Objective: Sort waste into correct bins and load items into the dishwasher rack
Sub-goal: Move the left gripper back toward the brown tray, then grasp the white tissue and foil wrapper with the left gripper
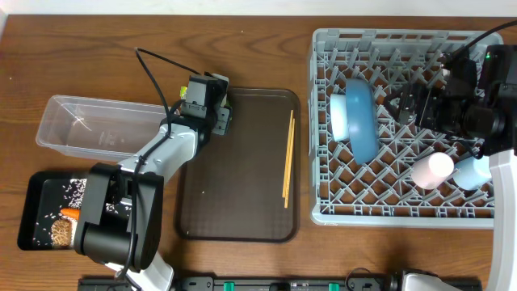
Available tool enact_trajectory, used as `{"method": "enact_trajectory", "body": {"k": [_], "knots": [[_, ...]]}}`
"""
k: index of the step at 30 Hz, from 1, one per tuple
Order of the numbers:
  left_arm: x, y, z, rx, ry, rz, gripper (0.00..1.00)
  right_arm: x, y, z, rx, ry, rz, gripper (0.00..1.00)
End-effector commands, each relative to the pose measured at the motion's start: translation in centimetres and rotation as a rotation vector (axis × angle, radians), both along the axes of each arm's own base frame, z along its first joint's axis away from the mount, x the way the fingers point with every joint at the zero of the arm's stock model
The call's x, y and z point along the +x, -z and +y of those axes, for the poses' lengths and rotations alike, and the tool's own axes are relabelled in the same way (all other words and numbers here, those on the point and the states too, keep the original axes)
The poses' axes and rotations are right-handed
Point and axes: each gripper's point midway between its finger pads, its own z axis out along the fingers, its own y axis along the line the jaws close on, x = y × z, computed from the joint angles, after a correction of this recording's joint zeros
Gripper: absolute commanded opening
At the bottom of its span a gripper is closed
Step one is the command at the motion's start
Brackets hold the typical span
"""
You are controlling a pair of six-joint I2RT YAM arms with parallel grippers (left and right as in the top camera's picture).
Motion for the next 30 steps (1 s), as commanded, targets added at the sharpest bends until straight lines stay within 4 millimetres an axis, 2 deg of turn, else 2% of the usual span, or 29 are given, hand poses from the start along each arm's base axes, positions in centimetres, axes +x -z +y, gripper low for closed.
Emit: {"method": "enact_trajectory", "body": {"k": [1,3,6,12,13,15,17,18,20,22,24,27,30], "knots": [[0.2,-0.2,0.4,0.018,-0.008,-0.007,0.5,-0.1,-0.2,0.3,0.001,0.0,-0.004,0.99],[0.1,-0.1,0.4,0.019,-0.007,-0.002,0.43,0.0,-0.2,0.3,0.001,0.0,-0.004,0.99],[0.0,0.3,0.7,0.024,-0.012,0.01,0.43,-0.1,-0.2,0.3,0.001,0.0,-0.004,0.99],[0.8,1.3,1.4,0.022,-0.029,-0.001,0.43,-0.3,-0.1,0.3,0.003,0.0,0.007,0.99],[0.8,1.6,1.3,0.02,-0.026,0.005,0.4,-0.3,-0.1,0.3,0.002,0.0,0.008,0.99],[0.6,1.7,0.8,0.0,-0.017,0.015,0.26,-0.3,-0.1,0.3,0.002,0.0,0.009,0.99],[0.4,1.6,-0.3,-0.046,0.021,0.023,0.2,-0.3,0.0,0.3,0.002,0.0,0.009,0.99],[0.3,1.5,-0.5,-0.055,0.029,0.025,0.13,-0.3,-0.1,0.3,0.002,0.0,0.009,0.99],[0.0,1.1,-0.7,-0.062,0.028,0.029,0.06,-0.3,0.0,0.3,0.003,0.0,0.01,0.99],[-0.3,-0.3,-0.8,-0.085,0.008,0.025,0.06,-0.4,0.0,0.3,0.002,0.0,0.011,0.99],[-0.8,-2.4,-0.7,-0.103,-0.006,0.006,0.06,-0.4,0.0,0.3,0.002,0.0,0.011,0.99],[-2.0,-6.7,-0.4,-0.135,-0.03,-0.041,0.06,-0.4,0.0,0.3,0.002,0.0,0.01,0.99],[-3.5,-10.7,0.7,-0.128,-0.05,-0.099,0.06,-0.3,-0.1,0.3,0.002,0.0,0.007,0.99]]}}
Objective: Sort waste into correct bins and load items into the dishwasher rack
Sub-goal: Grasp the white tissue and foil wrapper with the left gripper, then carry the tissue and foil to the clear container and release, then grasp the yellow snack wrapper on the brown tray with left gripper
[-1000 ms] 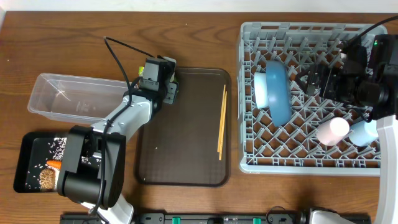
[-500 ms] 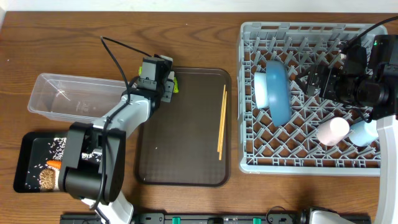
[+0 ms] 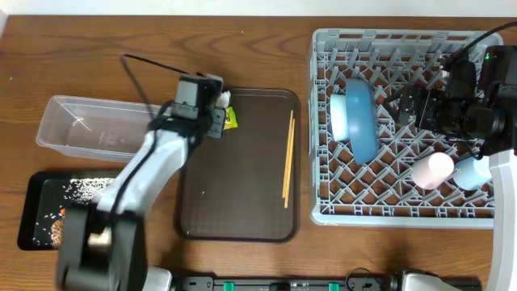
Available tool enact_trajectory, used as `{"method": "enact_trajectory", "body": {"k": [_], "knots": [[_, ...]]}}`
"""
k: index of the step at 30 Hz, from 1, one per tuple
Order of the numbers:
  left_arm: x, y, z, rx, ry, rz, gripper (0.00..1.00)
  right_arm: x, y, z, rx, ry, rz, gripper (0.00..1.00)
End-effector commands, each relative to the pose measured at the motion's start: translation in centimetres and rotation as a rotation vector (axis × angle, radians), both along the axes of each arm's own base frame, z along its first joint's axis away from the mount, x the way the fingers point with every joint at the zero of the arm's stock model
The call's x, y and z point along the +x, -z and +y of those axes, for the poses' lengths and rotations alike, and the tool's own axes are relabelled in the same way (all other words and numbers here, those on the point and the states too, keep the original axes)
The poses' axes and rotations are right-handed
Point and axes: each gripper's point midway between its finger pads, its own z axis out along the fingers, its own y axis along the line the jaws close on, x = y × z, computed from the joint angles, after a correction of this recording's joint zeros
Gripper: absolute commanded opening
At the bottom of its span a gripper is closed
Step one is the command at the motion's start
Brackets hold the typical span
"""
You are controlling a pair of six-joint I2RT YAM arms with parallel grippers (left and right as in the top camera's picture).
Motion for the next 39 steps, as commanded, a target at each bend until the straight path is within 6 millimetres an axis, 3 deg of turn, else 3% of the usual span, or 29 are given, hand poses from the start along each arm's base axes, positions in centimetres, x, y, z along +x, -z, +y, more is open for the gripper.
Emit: {"method": "enact_trajectory", "body": {"k": [1,5,13,14,15,16,19,26,29,32,36,39], "knots": [[-0.9,-6.3,1.5,-0.015,-0.063,-0.126,0.06,0.0,-0.3,0.3,0.0,0.0,-0.008,0.99],[-2.5,-7.9,6.3,0.11,-0.212,-0.135,0.06,0.2,-0.4,0.2,-0.001,0.0,-0.018,0.99],[-4.2,-4.3,13.7,0.119,-0.489,0.021,0.06,0.3,-0.5,0.2,-0.001,0.0,-0.023,0.99],[-4.1,-4.2,14.1,0.109,-0.507,0.018,0.17,0.3,-0.5,0.2,-0.001,0.0,-0.023,0.99],[-3.9,-4.3,14.2,0.095,-0.516,0.012,0.45,0.3,-0.5,0.2,-0.001,0.0,-0.023,0.99],[-3.6,-4.4,13.8,0.069,-0.501,0.004,0.69,0.3,-0.5,0.2,-0.001,0.0,-0.024,0.99],[-2.7,-4.8,11.0,-0.033,-0.409,-0.009,0.79,0.4,-0.5,0.2,-0.001,0.0,-0.028,0.99],[-1.4,-3.9,6.1,-0.036,-0.248,-0.017,0.77,0.5,-0.6,0.2,-0.002,0.0,-0.032,0.99],[-0.8,-1.4,2.7,0.026,-0.074,0.018,0.68,0.5,-0.6,0.2,-0.002,0.0,-0.032,0.99],[-0.5,1.8,-0.1,0.08,0.048,0.057,0.67,0.5,-0.6,0.2,-0.002,0.0,-0.032,0.99],[0.3,5.7,-1.9,0.137,0.122,0.084,0.68,0.5,-0.6,0.2,-0.001,0.0,-0.031,0.99],[0.8,7.3,-2.6,0.144,0.141,0.084,0.68,0.5,-0.6,0.2,-0.001,0.0,-0.031,0.99]]}}
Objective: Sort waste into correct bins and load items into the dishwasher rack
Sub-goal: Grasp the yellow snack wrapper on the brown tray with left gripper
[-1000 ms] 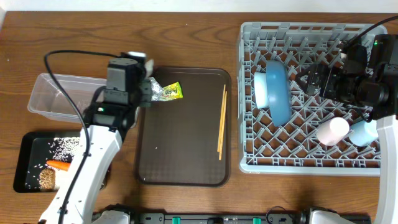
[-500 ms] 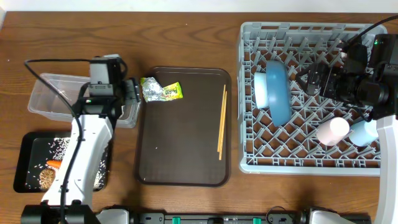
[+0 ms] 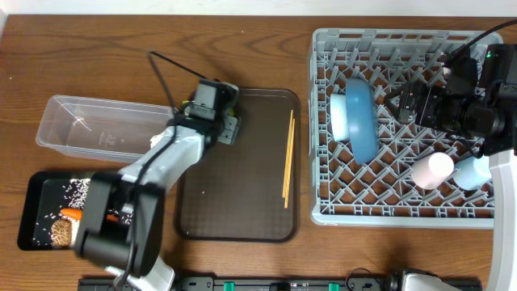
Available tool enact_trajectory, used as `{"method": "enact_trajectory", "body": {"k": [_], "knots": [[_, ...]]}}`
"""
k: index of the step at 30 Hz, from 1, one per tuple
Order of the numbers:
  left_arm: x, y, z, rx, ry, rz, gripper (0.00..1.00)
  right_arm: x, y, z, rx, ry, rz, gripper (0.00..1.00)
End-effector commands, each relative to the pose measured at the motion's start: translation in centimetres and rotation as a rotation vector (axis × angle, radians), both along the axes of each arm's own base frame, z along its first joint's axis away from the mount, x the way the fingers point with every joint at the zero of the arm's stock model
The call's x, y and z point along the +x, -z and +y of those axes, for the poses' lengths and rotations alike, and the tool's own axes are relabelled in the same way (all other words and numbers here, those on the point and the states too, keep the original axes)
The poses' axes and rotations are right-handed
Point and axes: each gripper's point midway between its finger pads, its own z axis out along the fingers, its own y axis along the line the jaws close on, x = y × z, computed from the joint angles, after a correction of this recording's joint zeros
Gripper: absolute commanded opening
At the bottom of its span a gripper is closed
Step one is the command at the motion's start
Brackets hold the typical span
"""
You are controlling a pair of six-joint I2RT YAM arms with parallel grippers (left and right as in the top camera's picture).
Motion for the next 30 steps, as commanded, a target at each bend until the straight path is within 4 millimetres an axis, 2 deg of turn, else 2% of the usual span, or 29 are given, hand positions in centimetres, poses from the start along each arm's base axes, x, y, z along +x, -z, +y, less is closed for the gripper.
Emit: {"method": "enact_trajectory", "body": {"k": [1,5,8,11,20,21,23,26,30], "knots": [[0.6,1.1,-0.2,0.037,0.041,-0.007,0.68,-0.1,-0.2,0.3,0.003,0.0,-0.003,0.99],[0.6,2.1,-0.2,0.04,0.042,0.007,0.68,-0.1,-0.2,0.3,0.003,0.0,-0.002,0.99],[0.2,3.6,-0.1,0.051,0.042,0.043,0.67,-0.1,-0.2,0.3,0.002,0.0,-0.003,0.99],[-0.1,5.1,0.0,0.059,0.043,0.075,0.6,-0.1,-0.2,0.3,0.002,0.0,-0.003,0.99],[-0.9,5.4,-1.4,-0.023,0.06,0.114,0.19,-0.1,-0.2,0.3,0.002,0.0,0.0,0.99],[-1.0,5.2,-1.6,-0.039,0.065,0.118,0.11,-0.1,-0.2,0.3,0.003,0.0,0.0,0.99],[-1.1,4.2,-1.8,-0.066,0.047,0.114,0.06,-0.2,-0.2,0.3,0.002,0.0,0.001,0.99],[-1.0,2.0,-1.9,-0.091,0.022,0.084,0.06,-0.2,-0.1,0.3,0.003,0.0,0.005,0.99],[-1.4,-1.9,-1.9,-0.126,0.001,0.035,0.06,-0.2,-0.1,0.3,0.003,0.0,0.004,0.99]]}}
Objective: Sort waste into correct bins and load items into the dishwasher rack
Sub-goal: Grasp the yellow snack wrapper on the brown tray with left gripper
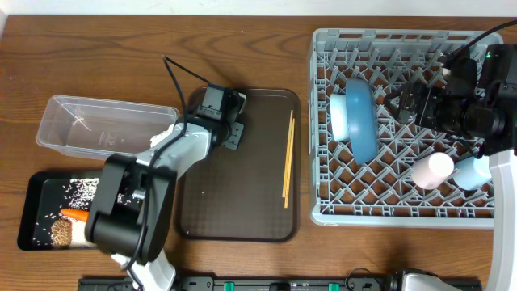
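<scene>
My left gripper (233, 132) hangs low over the upper left corner of the brown tray (242, 218). Its fingers point down and hide whatever lies beneath them, and their state does not show. A pair of yellow chopsticks (287, 158) lies on the tray's right side. My right gripper (398, 104) hovers open over the grey dishwasher rack (323, 212), just right of the blue bowl (360, 118) that stands on edge in it. A pink cup (432, 169) and a pale blue cup (472, 172) lie in the rack's lower right.
A clear plastic bin (97, 127) stands left of the tray. Below it, a black tray (36, 187) holds rice, a carrot piece and other food scraps. The left arm's cable loops over the table behind the tray.
My left gripper has shifted a little to the right and down over the tray's upper left corner. The right gripper and everything in the rack stay where they were.
My left gripper stood at the tray's upper left edge. Then it was a bit higher, with a yellow-green scrap showing at its tip. After that it was lower over the tray corner with the scrap hidden, and now slightly farther in. The right arm barely moved.
</scene>
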Available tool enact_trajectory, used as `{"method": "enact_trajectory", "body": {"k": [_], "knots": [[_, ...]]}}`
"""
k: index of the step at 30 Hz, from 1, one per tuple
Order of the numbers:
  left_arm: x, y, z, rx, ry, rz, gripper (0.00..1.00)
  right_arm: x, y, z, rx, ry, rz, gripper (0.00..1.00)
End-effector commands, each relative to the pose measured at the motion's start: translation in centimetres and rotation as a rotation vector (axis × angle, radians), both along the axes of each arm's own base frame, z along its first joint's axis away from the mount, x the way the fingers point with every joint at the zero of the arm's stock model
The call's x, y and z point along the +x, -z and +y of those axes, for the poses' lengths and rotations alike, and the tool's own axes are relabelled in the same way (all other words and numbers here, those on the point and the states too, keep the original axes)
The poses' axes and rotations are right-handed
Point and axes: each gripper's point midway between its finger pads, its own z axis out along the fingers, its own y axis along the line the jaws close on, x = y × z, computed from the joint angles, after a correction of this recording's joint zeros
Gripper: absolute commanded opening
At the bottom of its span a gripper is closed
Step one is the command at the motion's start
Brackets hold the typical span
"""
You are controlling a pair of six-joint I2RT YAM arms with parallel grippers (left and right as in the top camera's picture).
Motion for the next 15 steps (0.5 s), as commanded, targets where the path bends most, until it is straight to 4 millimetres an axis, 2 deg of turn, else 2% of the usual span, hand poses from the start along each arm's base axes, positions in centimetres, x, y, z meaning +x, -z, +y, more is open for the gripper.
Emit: {"method": "enact_trajectory", "body": {"k": [1,6,9,11,12,13,15], "knots": [[0.1,-4.8,-0.4,-0.064,-0.024,-0.082,0.06,-0.1,-0.2,0.3,0.002,0.0,-0.004,0.99],[-0.9,-9.4,-0.8,-0.095,-0.005,-0.159,0.06,0.1,-0.3,0.3,0.002,0.0,-0.01,0.99],[-1.5,-10.7,-0.6,-0.099,-0.005,-0.174,0.06,0.1,-0.3,0.3,0.002,0.0,-0.011,0.99],[-1.8,-10.4,0.2,-0.059,-0.026,-0.161,0.08,0.1,-0.3,0.3,0.002,0.0,-0.011,0.99],[-1.9,-9.7,1.0,-0.018,-0.047,-0.149,0.35,0.1,-0.3,0.3,0.002,0.0,-0.01,0.99],[-1.9,-8.8,1.9,0.031,-0.071,-0.134,0.43,0.1,-0.3,0.3,0.002,0.0,-0.01,0.99],[-2.2,-7.0,2.5,0.075,-0.082,-0.092,0.43,0.1,-0.3,0.3,0.002,0.0,-0.01,0.99]]}}
